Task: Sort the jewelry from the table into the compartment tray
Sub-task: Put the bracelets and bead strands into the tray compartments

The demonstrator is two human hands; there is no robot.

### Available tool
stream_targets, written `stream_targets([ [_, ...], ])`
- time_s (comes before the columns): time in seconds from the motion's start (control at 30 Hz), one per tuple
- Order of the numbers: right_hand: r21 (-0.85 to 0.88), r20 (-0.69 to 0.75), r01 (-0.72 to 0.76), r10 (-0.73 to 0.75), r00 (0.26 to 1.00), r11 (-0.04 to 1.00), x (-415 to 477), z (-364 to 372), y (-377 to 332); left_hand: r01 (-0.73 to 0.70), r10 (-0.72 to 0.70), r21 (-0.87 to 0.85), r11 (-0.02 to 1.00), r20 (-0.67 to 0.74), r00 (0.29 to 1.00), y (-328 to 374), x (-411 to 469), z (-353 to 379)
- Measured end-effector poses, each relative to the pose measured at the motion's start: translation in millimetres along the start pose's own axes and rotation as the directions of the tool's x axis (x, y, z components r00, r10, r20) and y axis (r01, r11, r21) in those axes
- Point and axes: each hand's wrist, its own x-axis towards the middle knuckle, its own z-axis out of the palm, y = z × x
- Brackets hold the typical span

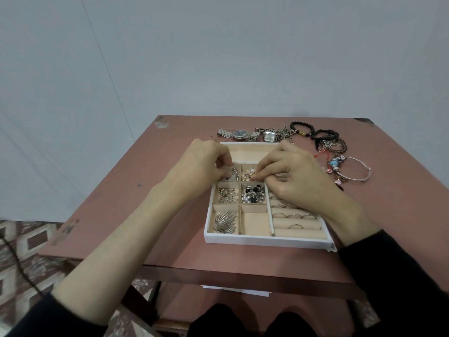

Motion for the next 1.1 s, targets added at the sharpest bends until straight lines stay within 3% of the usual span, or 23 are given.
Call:
stream_targets([
  [0.3, -0.024, 0.006, -0.002, 0.002, 1.0, 1.0, 2, 2, 1, -0.05, 0.046, 0.043, 0.998, 0.097, 0.994, 4, 3, -1],
  [0.5, 0.029, -0.004, -0.072, 0.072, 0.997, 0.997, 1, 1, -5, -0.038, 0.039, 0.018, 0.999, -0.033, 0.999, 12, 8, -3],
  [0.63, 0.192, -0.104, -0.2, 0.222, 0.969, 0.961, 2, -10, -5, -0.071, 0.067, -0.078, 0.994, -0.048, 0.997, 31, 18, -4],
  [0.87, 0.249, -0.233, -0.427, 0.481, 0.845, 0.869, -4, -64, 45, -0.109, 0.12, -0.286, 0.952, 0.022, 0.993, 83, 60, 20],
  [1.1, 0.359, -0.379, -0.613, 0.71, 0.593, 0.704, -10, -78, 115, -0.063, 0.093, -0.21, 0.976, 0.132, 0.987, 126, 117, 67],
])
